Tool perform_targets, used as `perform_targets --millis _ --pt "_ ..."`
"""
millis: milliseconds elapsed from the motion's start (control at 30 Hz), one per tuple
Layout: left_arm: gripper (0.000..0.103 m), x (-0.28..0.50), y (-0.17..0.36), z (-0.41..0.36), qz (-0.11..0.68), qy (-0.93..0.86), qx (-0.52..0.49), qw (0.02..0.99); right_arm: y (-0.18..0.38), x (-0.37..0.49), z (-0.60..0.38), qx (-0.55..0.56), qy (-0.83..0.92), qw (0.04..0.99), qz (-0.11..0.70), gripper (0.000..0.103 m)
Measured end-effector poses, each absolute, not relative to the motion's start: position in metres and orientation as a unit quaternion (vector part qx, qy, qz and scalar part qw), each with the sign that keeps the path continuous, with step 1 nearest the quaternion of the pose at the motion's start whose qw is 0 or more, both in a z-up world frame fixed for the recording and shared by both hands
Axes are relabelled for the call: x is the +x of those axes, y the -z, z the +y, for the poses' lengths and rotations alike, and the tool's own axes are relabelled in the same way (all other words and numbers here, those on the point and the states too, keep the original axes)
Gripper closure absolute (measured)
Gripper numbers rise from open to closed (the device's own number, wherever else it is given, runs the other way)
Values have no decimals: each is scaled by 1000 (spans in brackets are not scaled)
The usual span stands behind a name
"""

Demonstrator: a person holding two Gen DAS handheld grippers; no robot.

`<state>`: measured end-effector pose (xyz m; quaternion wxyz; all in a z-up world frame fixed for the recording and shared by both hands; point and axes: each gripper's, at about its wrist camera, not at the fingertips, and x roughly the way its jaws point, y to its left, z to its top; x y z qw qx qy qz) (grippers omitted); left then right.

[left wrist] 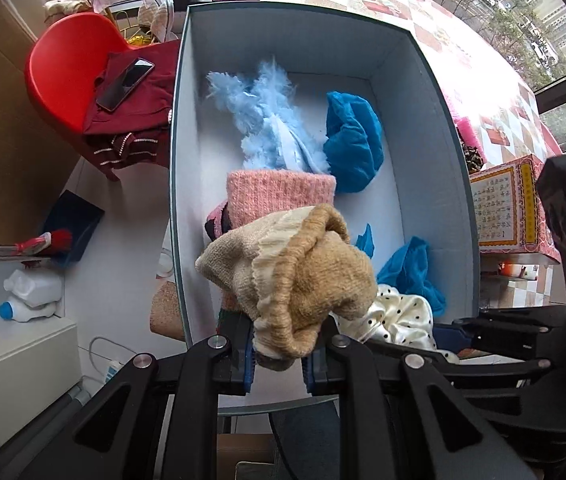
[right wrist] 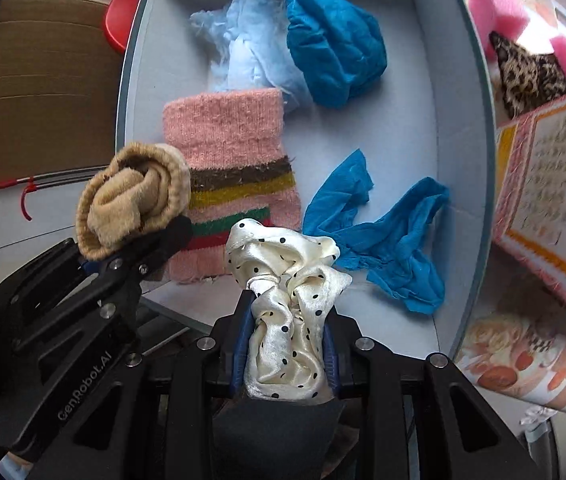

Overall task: Organize soft objects
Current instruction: 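Carry the beige sock and polka-dot scrunchie over the white box with both tools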

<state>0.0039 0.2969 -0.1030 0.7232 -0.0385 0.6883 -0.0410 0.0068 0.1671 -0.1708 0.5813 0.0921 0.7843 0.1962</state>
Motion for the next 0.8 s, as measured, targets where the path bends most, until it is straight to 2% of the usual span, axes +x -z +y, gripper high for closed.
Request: perform_targets --millis 433,800 --pt "84 -9 105 289 695 52 -28 716 160 4 152 111 -182 600 771 71" --pt "84 -9 110 283 700 48 -20 712 124 31 152 41 -165 664 728 71"
